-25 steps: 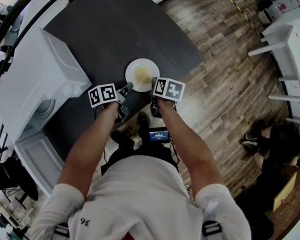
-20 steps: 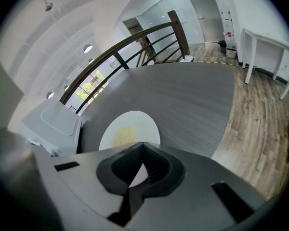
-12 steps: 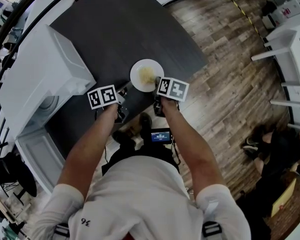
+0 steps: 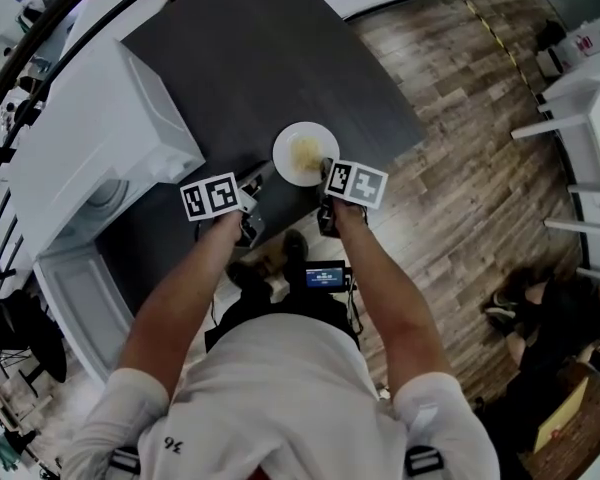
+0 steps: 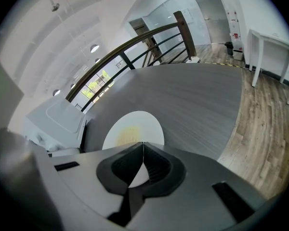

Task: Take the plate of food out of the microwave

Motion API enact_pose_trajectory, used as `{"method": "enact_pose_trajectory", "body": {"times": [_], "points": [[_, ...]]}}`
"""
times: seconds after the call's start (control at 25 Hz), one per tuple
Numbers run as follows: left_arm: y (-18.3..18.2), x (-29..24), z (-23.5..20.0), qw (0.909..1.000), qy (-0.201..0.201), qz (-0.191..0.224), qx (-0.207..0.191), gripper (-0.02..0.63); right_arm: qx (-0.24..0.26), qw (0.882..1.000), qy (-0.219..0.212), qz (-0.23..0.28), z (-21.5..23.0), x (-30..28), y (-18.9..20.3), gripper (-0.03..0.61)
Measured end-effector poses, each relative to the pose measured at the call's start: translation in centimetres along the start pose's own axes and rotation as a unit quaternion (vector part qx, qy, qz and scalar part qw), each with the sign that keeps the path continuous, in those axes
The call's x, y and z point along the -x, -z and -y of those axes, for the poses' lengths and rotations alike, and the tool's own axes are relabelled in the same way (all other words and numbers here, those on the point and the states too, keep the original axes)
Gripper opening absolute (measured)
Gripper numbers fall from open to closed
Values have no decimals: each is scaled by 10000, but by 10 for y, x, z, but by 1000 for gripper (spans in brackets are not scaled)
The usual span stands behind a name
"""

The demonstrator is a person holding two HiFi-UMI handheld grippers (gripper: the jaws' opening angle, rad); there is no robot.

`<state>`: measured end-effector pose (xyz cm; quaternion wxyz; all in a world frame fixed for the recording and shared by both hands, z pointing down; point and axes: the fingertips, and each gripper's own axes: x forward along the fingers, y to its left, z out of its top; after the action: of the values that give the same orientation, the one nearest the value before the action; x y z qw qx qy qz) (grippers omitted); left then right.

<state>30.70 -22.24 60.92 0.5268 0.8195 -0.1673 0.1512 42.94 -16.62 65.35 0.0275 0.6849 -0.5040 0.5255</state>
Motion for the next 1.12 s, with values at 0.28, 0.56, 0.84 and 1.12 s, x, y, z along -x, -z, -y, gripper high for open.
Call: {"method": "enact_pose_trajectory", "body": {"times": [0.28, 0.56, 0.84, 1.12], "points": [[-3, 9, 7, 9997, 110, 222, 27, 42, 218, 9996, -158, 8, -7, 2, 0, 2], [-9, 15, 19, 9987, 221, 463, 0, 41, 545, 9980, -319, -9, -18, 5, -3, 2], [-13, 20, 33, 9974, 353, 623, -22, 41, 827, 9953, -502, 73, -31, 16, -14, 2], [-18, 32, 51, 9955, 562, 736, -194, 41, 859, 9938, -627, 317, -43, 33, -22, 2]]}}
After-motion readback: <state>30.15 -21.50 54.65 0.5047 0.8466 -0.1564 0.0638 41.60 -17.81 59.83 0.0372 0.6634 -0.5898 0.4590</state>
